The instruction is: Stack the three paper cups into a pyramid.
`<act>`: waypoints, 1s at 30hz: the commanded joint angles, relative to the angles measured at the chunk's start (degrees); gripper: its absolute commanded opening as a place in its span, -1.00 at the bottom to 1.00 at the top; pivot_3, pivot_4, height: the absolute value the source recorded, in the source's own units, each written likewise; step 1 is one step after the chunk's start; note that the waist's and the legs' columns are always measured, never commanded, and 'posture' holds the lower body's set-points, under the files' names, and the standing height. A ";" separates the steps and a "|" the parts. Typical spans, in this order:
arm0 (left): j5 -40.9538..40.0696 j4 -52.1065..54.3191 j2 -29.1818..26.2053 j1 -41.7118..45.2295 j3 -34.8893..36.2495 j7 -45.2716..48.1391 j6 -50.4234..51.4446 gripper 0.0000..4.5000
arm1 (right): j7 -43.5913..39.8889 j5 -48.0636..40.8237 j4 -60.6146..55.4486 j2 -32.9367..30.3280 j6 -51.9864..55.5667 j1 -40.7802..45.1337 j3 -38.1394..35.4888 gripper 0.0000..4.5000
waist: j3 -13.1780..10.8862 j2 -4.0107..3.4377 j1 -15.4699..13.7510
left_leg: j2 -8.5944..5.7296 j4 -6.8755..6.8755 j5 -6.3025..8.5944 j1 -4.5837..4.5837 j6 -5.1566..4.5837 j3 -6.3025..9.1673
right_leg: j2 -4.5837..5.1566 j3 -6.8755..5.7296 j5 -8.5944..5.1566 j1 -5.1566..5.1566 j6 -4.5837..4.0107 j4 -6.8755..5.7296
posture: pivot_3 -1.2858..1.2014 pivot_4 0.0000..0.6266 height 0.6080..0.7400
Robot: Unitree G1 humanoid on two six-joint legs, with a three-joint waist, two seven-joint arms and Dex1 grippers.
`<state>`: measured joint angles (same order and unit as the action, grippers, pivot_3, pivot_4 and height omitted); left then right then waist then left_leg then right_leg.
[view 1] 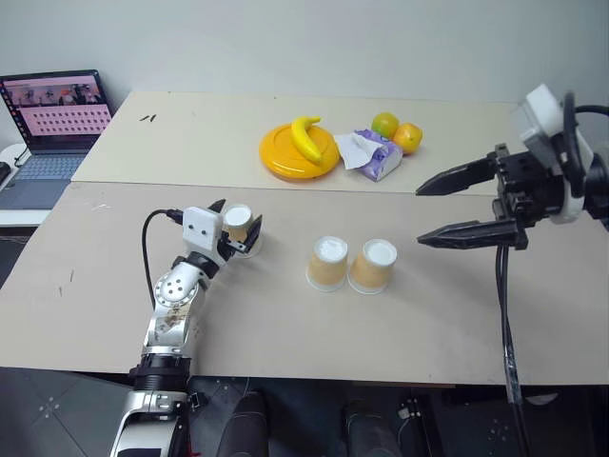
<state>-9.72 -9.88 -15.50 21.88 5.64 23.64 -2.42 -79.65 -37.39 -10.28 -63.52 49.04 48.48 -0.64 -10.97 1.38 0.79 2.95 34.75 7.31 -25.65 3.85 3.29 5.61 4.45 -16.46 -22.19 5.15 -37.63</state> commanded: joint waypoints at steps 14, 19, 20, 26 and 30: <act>-9.06 11.60 -2.71 6.97 -1.02 6.28 14.39 0.40 | 1.07 -1.55 -1.62 -0.40 -1.19 -1.85 -3.88 1.00 | 0.00 0.01 -0.17 | 0.00 0.02 -0.02 -0.06 0.02 0.07 | 0.00 -0.08 0.00 0.00 0.00 0.00 | 0.03 -0.52 0.88; -16.21 16.89 -9.35 12.95 -3.55 16.42 26.84 0.40 | 1.11 -2.85 -3.37 -1.90 -0.43 -9.07 -7.72 1.00 | 0.00 0.00 -0.07 | -0.01 0.02 -0.02 -0.17 0.03 0.14 | 0.00 -0.17 -0.01 0.00 0.03 0.05 | 0.03 -0.52 0.88; -17.05 17.13 -10.85 14.50 -4.07 18.24 28.97 0.40 | 1.40 -2.12 -3.02 -2.27 -1.21 -11.57 -8.55 1.00 | 0.00 0.00 -0.03 | -0.01 0.02 -0.02 -0.18 0.03 0.16 | 0.00 -0.19 -0.02 -0.01 0.03 0.05 | 0.03 -0.52 0.88; -18.48 14.21 -16.06 23.33 -7.53 27.12 35.22 0.40 | 5.89 -2.23 -3.89 -0.66 -2.98 -20.37 -14.59 1.00 | -0.02 -0.03 0.14 | -0.04 0.06 -0.02 -0.17 0.03 0.16 | 0.02 -0.19 -0.02 -0.01 0.04 0.00 | 0.03 -0.52 0.88; -17.59 10.30 -15.57 29.85 -10.05 31.05 36.24 0.40 | 9.51 -1.46 -2.22 2.62 -5.60 -25.72 -20.02 1.00 | -0.01 -0.03 0.23 | -0.02 0.07 -0.03 -0.16 0.03 0.25 | -0.02 -0.25 -0.03 0.04 0.04 0.01 | 0.03 -0.52 0.88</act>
<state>-27.14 0.98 -30.94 49.31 -4.16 52.95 33.84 -71.74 -38.63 -12.70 -61.69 45.56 23.97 -16.82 -10.98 1.36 1.02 2.91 34.81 7.28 -25.81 3.87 3.51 5.61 4.24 -16.49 -22.15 5.20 -37.63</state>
